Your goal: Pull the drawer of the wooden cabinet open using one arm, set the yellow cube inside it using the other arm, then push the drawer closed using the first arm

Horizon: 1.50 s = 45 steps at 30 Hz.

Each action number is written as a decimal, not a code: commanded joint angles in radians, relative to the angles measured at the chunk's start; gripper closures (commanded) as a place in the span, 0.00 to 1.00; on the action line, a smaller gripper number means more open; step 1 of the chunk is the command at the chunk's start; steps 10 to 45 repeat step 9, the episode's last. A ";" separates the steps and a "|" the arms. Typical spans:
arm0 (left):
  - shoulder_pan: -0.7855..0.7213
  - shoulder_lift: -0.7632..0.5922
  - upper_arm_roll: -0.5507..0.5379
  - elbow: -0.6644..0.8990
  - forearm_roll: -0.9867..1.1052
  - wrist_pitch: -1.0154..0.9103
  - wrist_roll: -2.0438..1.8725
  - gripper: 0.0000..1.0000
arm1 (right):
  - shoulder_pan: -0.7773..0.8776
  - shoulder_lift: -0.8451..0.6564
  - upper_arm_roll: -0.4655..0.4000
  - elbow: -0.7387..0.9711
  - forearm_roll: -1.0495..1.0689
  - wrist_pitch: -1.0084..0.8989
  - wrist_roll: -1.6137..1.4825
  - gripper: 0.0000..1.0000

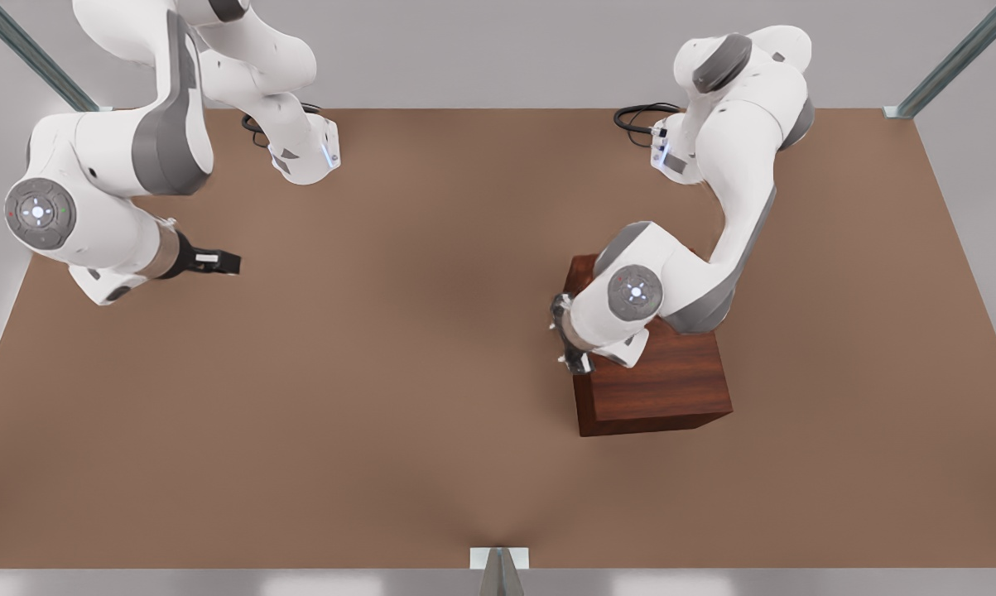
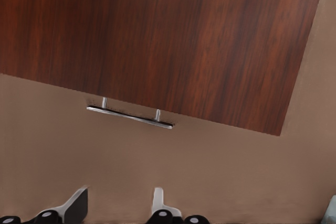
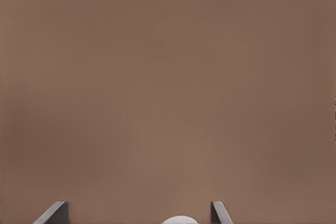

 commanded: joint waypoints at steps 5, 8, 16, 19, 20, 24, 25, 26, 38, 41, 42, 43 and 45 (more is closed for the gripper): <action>0.033 -0.535 0.378 -0.419 -0.108 -0.276 2.430 0.00 | -0.028 -0.046 -0.014 0.007 -0.051 0.073 -0.055 0.00; 0.028 -0.531 0.315 -0.379 -0.112 -0.351 2.382 0.00 | -0.026 -0.046 -0.011 0.006 -0.049 0.073 -0.055 0.00; 0.028 -0.534 0.315 -0.378 -0.114 -0.381 2.385 0.00 | -0.026 -0.046 -0.011 0.006 -0.049 0.073 -0.055 0.00; 0.028 -0.534 0.315 -0.378 -0.114 -0.381 2.385 0.00 | -0.026 -0.046 -0.011 0.006 -0.049 0.073 -0.055 0.00; 0.028 -0.534 0.315 -0.378 -0.114 -0.381 2.385 0.00 | -0.026 -0.046 -0.011 0.006 -0.049 0.073 -0.055 0.00; 0.028 -0.534 0.315 -0.378 -0.114 -0.381 2.385 0.00 | -0.026 -0.046 -0.011 0.006 -0.049 0.073 -0.055 0.00; 0.028 -0.534 0.315 -0.378 -0.114 -0.381 2.385 0.00 | -0.026 -0.046 -0.011 0.006 -0.049 0.073 -0.055 0.00; 0.028 -0.534 0.315 -0.378 -0.114 -0.381 2.385 0.00 | -0.026 -0.046 -0.011 0.006 -0.049 0.073 -0.055 0.00; 0.028 -0.534 0.315 -0.378 -0.114 -0.381 2.385 0.00 | -0.026 -0.046 -0.011 0.006 -0.049 0.073 -0.055 0.00; 0.028 -0.534 0.315 -0.378 -0.114 -0.381 2.385 0.00 | -0.026 -0.046 -0.011 0.006 -0.049 0.073 -0.055 0.00; 0.028 -0.534 0.315 -0.378 -0.114 -0.381 2.385 0.00 | -0.026 -0.046 -0.011 0.006 -0.049 0.073 -0.055 0.00; 0.028 -0.534 0.315 -0.378 -0.114 -0.381 2.385 0.00 | -0.026 -0.046 -0.011 0.006 -0.049 0.073 -0.055 0.00; 0.028 -0.534 0.315 -0.378 -0.114 -0.381 2.385 0.00 | -0.026 -0.046 -0.011 0.006 -0.049 0.073 -0.055 0.00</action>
